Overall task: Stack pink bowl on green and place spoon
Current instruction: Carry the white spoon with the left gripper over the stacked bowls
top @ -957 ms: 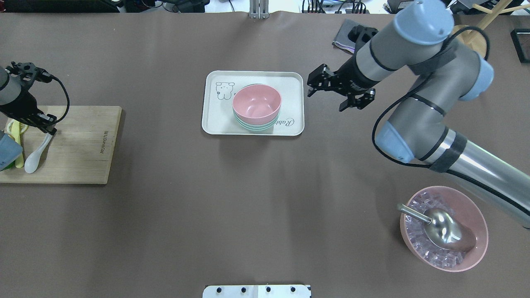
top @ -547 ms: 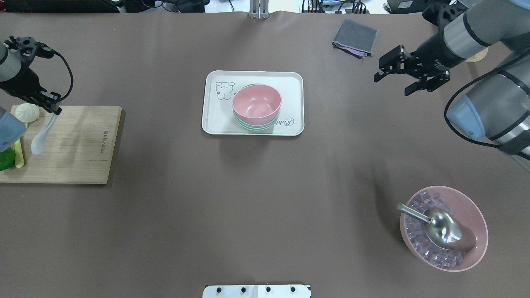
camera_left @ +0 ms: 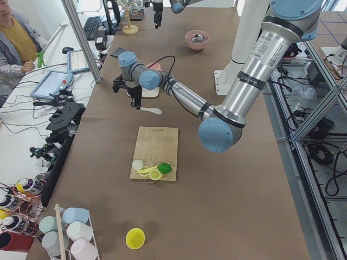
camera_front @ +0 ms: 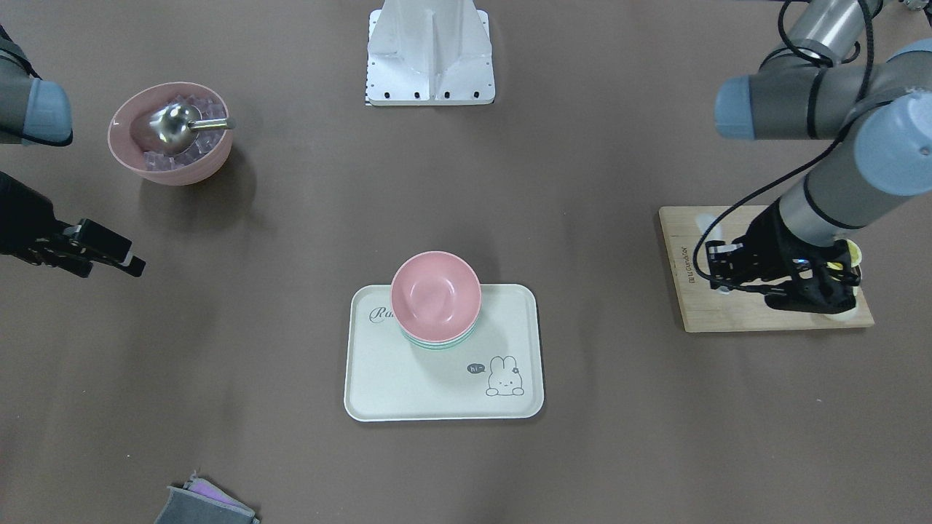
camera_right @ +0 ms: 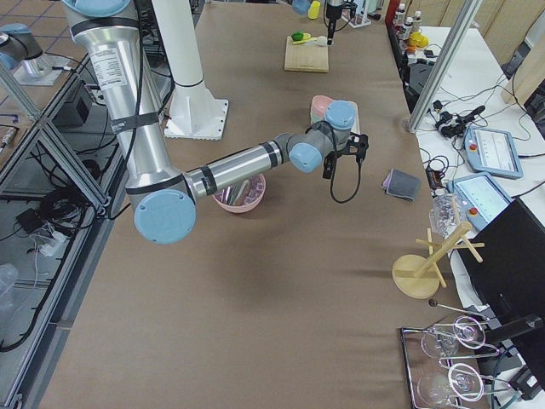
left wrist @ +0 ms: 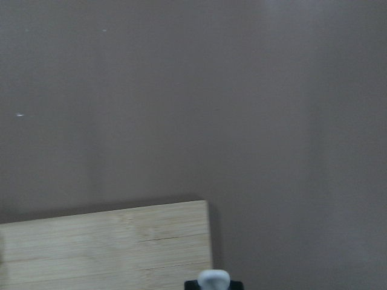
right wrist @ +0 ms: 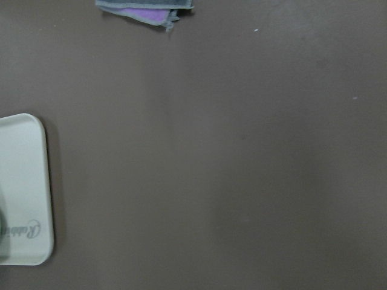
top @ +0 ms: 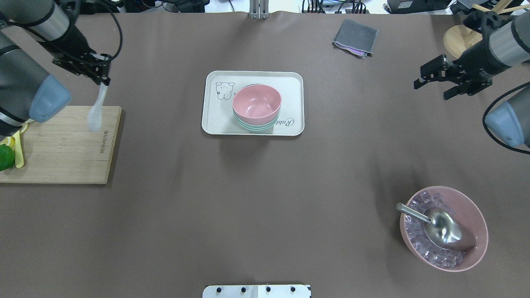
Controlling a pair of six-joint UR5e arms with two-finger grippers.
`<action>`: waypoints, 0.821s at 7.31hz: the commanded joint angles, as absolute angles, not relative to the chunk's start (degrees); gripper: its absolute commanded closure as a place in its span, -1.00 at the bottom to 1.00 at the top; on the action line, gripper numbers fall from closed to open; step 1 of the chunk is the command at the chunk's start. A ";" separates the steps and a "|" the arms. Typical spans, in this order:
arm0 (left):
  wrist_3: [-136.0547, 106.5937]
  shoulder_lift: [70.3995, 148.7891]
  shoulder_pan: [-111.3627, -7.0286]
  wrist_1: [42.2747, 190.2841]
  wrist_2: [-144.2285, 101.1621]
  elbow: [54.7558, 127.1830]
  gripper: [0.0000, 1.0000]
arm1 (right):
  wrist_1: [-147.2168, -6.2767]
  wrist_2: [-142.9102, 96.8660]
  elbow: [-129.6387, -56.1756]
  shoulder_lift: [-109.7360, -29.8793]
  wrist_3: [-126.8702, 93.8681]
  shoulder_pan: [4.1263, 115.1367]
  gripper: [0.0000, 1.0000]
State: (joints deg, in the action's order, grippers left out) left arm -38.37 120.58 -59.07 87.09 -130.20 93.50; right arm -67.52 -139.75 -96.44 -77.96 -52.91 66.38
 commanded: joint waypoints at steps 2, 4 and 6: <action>-57.08 137.75 -49.77 87.36 -125.98 83.98 1.00 | -67.76 -137.65 -94.75 -90.31 -28.89 75.39 -1.00; -60.37 143.33 -48.70 91.99 -125.69 77.12 1.00 | -67.68 -134.91 -91.17 -93.16 -18.76 77.77 -1.00; -64.22 149.91 -48.60 98.50 -122.11 68.50 1.00 | -67.68 -134.82 -90.88 -93.34 -17.58 78.13 -1.00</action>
State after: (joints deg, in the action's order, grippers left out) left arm -61.61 146.03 -48.80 94.78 -124.45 73.23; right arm -67.69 -134.99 -91.29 -93.08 -18.74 77.79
